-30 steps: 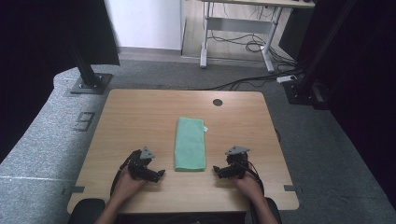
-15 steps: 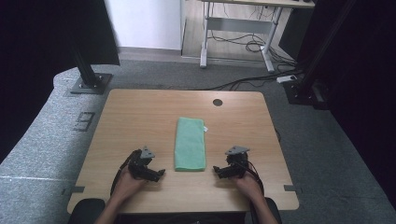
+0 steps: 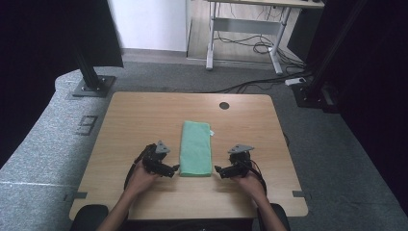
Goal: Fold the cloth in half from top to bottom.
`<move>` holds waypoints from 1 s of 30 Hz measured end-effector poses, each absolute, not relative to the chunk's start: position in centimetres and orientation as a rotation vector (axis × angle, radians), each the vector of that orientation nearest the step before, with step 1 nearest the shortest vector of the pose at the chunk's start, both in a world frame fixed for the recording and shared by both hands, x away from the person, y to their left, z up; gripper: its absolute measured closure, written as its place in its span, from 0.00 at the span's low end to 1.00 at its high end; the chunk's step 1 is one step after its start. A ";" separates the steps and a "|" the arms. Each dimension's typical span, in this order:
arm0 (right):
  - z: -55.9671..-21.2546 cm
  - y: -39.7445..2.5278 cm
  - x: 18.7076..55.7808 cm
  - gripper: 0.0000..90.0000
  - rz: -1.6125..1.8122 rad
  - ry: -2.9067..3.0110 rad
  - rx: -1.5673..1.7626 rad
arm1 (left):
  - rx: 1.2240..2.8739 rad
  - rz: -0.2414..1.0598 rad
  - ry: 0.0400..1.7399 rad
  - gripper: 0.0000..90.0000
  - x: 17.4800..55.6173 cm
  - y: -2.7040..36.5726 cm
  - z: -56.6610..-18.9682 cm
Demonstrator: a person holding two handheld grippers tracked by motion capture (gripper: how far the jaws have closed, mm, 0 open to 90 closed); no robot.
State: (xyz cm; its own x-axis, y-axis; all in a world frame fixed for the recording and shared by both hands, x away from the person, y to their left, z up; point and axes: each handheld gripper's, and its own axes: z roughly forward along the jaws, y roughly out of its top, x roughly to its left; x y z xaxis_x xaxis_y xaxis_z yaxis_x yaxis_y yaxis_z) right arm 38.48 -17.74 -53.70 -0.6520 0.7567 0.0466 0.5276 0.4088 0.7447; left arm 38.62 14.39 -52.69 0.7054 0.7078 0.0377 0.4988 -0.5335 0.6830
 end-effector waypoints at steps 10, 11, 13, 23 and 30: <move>-54.2 -14.1 40.9 0.00 1.016 2.408 1.061 | 2.296 0.397 0.930 0.00 40.1 12.9 -54.4; -54.3 -13.9 41.0 0.01 0.996 2.417 1.055 | 2.290 0.388 0.931 0.00 40.1 13.0 -54.5; -54.9 -13.5 41.2 0.00 0.953 2.438 1.045 | 2.279 0.371 0.945 0.00 40.0 13.3 -54.6; -55.0 -13.1 39.2 0.01 0.975 2.467 1.044 | 2.331 0.391 0.898 0.00 37.8 13.7 -54.2; -55.0 -12.6 36.9 0.01 0.977 2.494 0.998 | 2.333 0.333 0.898 0.00 35.5 14.3 -54.3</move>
